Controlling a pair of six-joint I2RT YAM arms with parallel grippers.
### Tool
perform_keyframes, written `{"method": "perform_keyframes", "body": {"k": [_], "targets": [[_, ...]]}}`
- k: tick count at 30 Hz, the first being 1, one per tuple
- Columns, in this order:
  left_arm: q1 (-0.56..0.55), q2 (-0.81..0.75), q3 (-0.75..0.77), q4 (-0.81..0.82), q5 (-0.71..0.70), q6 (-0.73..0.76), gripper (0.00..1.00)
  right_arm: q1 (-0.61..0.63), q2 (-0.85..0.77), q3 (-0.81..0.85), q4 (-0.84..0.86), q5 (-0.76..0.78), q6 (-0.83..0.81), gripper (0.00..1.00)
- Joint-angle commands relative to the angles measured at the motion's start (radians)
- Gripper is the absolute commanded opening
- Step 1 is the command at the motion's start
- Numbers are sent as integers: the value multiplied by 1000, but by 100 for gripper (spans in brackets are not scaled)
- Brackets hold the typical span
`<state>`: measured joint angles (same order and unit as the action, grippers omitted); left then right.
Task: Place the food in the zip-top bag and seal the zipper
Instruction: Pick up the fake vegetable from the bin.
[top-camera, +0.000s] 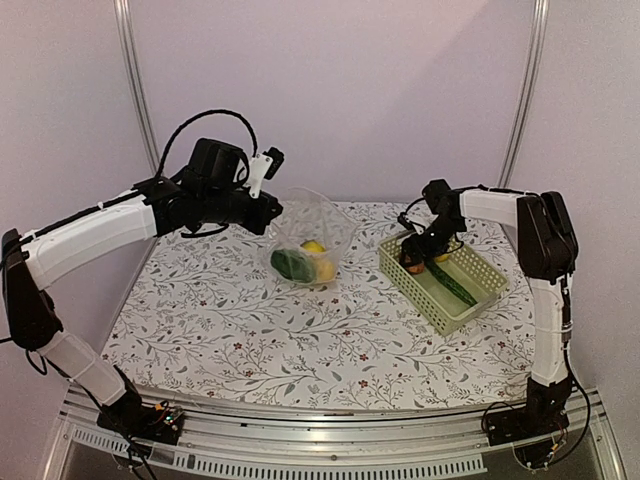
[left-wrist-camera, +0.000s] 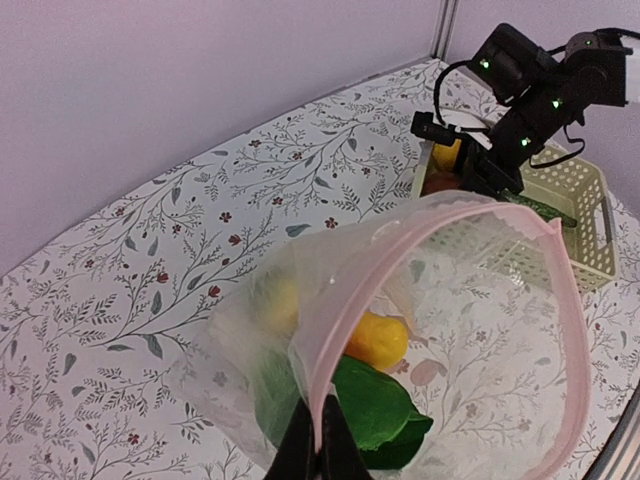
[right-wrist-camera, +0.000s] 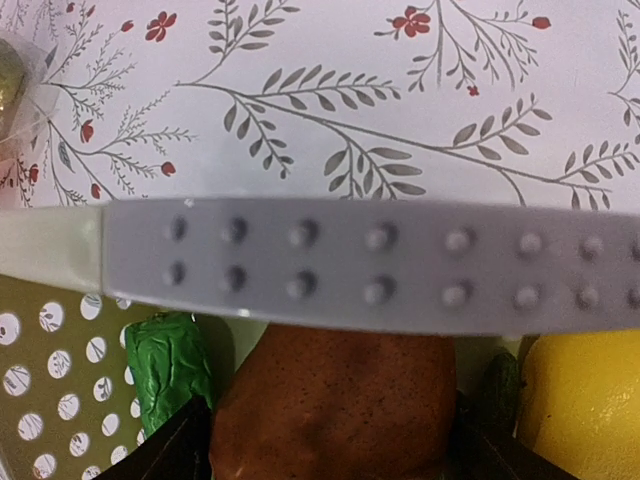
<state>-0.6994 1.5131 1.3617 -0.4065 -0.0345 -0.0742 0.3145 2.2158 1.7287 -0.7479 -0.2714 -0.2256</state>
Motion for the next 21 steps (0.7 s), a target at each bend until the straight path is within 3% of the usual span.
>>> {"method": "perform_keyframes", "body": {"k": [1,4,8,12,21], "targets": [[0,-24,-12,20,5,12,0,4,2,1,-12,30,23,66],[0,-21,-13,19,5,12,0,5,-42,-27,-4,27,25,55],[0,-18,-13,21,4,13,0,4,-127,-75,8,32,23,47],[0,-13,-13,21,6,11,0,4,-262,-126,21,33,8,44],[0,-7,-13,29,27,9,0,61,-550,-145,19,-149,-85,37]]}}
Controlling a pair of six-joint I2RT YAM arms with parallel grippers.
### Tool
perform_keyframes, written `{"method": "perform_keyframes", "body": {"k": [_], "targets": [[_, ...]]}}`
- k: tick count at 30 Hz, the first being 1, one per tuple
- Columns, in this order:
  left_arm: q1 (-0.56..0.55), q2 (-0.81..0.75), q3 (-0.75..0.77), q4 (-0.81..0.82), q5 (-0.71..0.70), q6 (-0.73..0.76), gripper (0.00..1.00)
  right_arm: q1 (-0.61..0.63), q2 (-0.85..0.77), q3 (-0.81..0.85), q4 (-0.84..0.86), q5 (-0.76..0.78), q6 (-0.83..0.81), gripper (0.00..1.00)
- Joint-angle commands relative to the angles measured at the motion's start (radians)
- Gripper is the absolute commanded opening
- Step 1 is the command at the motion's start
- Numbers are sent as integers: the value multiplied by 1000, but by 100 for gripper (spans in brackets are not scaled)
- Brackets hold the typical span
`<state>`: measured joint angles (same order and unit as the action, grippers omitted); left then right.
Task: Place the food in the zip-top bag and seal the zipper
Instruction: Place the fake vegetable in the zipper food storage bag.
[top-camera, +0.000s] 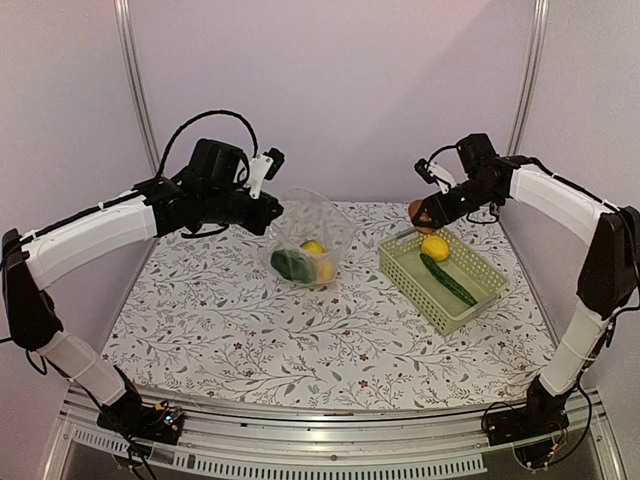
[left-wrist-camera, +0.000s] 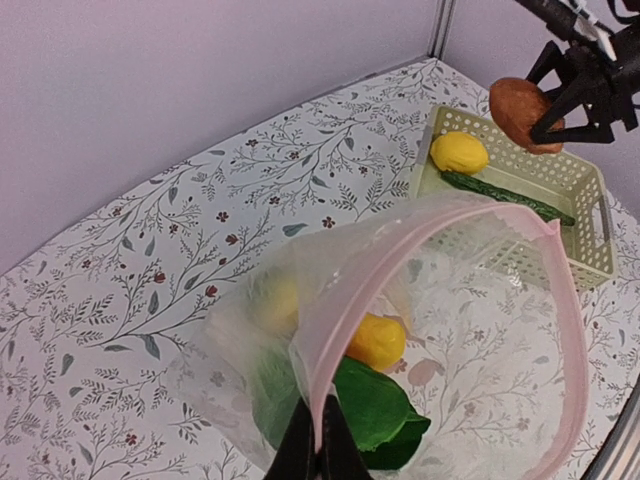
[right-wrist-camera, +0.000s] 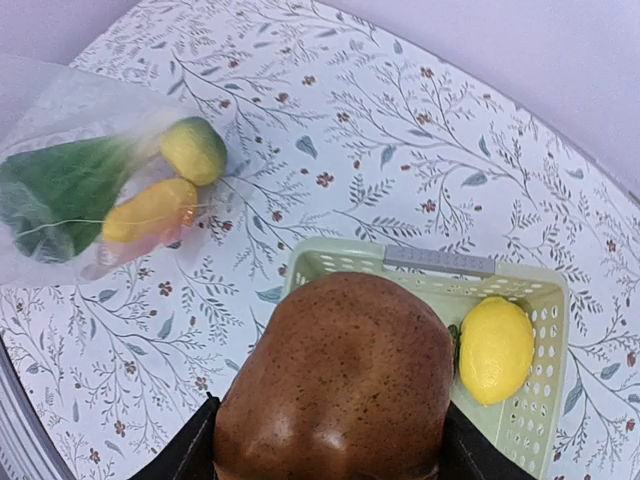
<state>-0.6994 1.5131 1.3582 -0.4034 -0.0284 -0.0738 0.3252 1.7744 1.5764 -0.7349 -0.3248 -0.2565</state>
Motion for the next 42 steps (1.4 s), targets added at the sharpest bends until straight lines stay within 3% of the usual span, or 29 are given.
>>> {"method": "perform_keyframes", "body": {"k": [1,12,18,24,26,29,34,37,42], "targets": [[0,-7,-10,27,20,8,0,69,-127,16,9,-111,-61,36],[0,-11,-15,49,94,-9,0,351,-177,126,85,-188,-181,33],[3,-28,-16,57,128,-25,0,480,-75,204,95,-86,-238,33],[5,-55,-21,64,135,-29,0,503,19,241,149,35,-225,35],[5,-59,-22,65,139,-30,0,503,42,245,167,80,-224,44],[7,-62,-24,67,142,-32,0,507,73,276,163,132,-206,69],[7,-64,-25,69,142,-32,0,523,67,295,132,113,-201,90],[8,-64,-27,68,140,-31,0,528,32,281,106,62,-206,90],[12,-63,-27,69,142,-30,0,547,-19,230,2,-57,-329,75]]}}
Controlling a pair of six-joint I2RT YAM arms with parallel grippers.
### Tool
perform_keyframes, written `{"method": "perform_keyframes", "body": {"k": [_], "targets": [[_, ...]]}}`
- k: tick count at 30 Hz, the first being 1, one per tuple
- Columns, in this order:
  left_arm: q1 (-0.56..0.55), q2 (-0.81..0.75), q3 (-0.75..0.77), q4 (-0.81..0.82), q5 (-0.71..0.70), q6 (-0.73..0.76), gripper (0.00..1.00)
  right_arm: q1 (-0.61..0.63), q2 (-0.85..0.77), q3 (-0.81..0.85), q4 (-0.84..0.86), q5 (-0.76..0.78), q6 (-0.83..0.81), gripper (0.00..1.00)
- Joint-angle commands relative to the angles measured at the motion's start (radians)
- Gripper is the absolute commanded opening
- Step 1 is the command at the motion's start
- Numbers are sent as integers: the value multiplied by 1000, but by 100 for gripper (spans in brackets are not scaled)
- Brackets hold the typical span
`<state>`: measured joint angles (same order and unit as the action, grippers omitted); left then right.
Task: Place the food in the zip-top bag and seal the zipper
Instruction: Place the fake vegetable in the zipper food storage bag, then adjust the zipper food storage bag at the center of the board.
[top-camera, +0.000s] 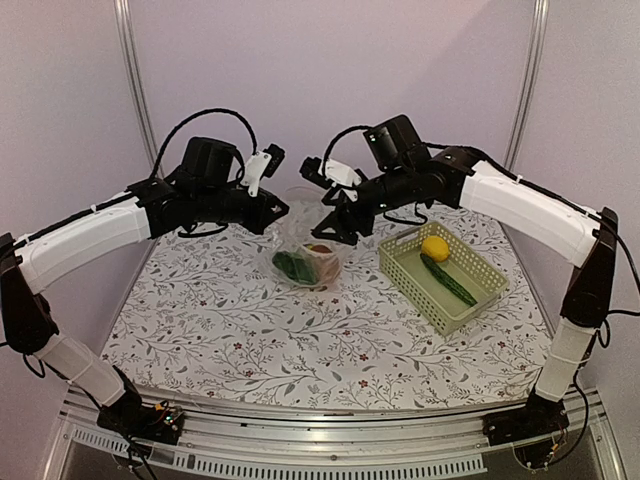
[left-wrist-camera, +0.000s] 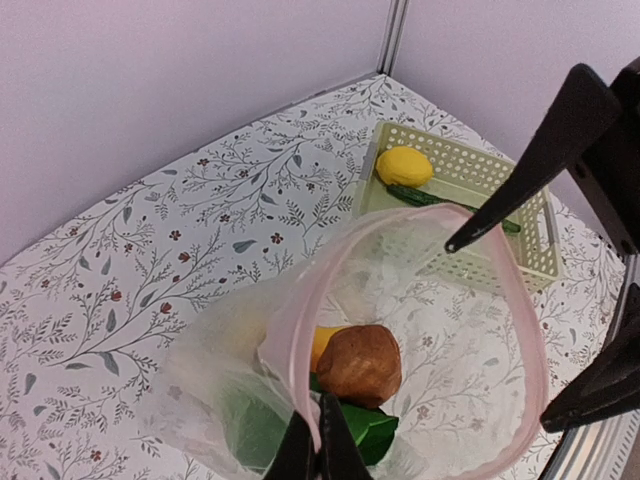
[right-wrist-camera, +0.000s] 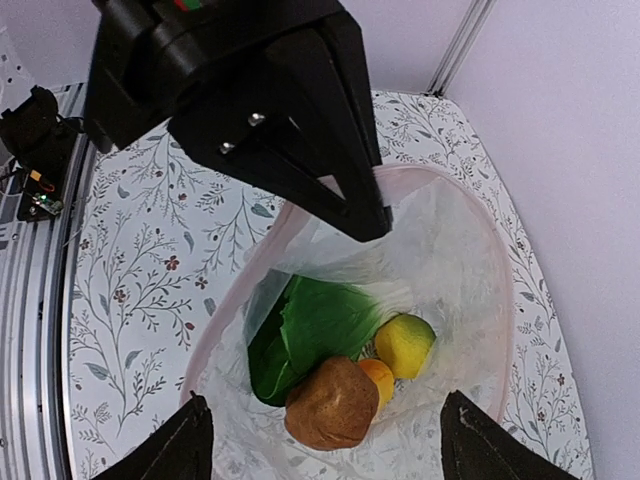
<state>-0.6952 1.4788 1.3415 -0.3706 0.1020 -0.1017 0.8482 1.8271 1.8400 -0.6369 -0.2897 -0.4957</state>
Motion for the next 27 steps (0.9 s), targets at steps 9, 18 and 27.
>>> {"method": "perform_keyframes", "body": {"k": [9,18,27], "targets": [[11,-28,-10,36,13,-1,0,77,-33,-70,-155,9,-169,57],[12,-32,-11,30,0,8,1,114,33,-50,-108,206,-167,20],[13,-33,1,-1,-77,28,2,114,-31,62,-82,254,-219,0]]}}
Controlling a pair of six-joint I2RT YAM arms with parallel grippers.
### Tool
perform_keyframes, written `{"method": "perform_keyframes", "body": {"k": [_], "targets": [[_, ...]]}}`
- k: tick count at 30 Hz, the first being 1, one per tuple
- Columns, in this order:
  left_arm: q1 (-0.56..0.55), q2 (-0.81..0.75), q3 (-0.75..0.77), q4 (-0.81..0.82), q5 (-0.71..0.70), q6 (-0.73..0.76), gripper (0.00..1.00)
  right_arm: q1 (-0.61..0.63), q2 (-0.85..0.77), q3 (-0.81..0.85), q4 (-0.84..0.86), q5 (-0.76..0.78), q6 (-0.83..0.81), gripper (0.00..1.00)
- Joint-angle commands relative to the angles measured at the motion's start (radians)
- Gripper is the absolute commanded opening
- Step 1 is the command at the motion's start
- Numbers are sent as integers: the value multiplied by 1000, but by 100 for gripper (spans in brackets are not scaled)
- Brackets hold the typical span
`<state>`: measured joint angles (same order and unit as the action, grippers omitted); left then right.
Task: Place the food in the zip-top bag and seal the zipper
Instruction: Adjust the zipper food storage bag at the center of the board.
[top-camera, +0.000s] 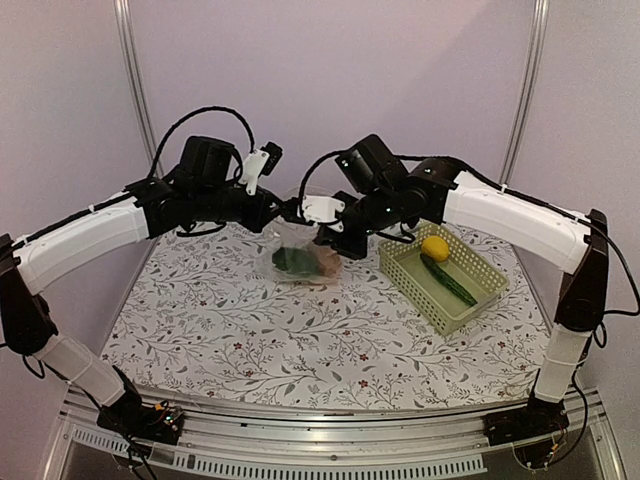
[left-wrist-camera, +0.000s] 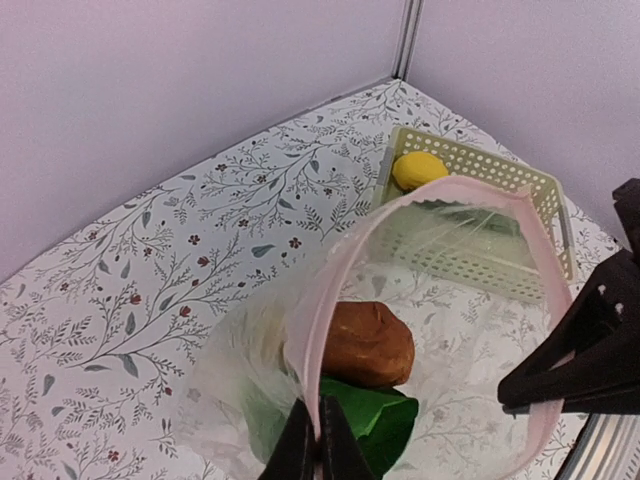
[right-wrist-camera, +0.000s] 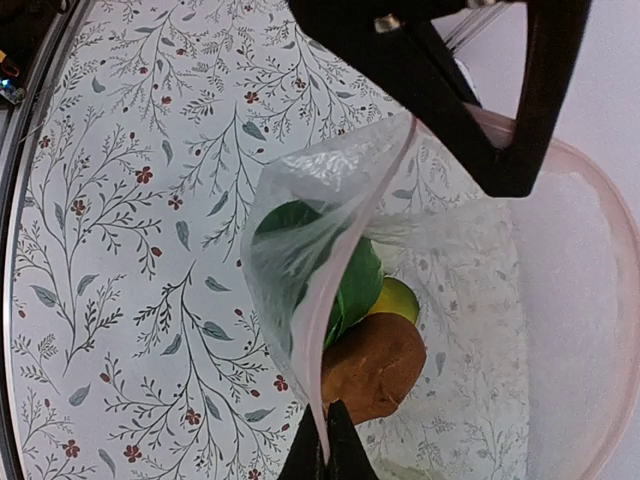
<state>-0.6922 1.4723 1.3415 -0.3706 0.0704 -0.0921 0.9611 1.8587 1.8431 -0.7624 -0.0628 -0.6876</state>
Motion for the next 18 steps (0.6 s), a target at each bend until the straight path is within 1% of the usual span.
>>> {"method": "perform_keyframes", "body": {"k": [1,6,9,11,13,14,15,16,17,18], "targets": [[10,-31,0,3,-47,17,0,1,-75,55,49,19,-28,0],[11,-45,-8,24,-29,13,0,1,-35,48,-8,6,-28,0],[9,-87,-15,60,-3,2,0,1,-22,83,-28,-6,-12,0],[11,-155,-86,153,15,-11,0,1,-42,105,-13,-24,-13,0],[27,-206,-163,264,-9,-25,0,1,-73,82,20,-29,-26,1],[34,-205,-169,260,-20,-20,0,1,-76,80,17,-22,-33,1],[38,-175,-147,222,-37,-7,0,1,-69,82,12,-12,-36,2],[39,-142,-113,177,-51,2,0,1,-56,82,4,-9,-35,5],[39,-115,-82,136,-44,2,0,1,-49,82,-3,-16,-34,10],[39,-96,-62,117,-28,-1,0,1,-46,83,-9,-29,-30,18]]}}
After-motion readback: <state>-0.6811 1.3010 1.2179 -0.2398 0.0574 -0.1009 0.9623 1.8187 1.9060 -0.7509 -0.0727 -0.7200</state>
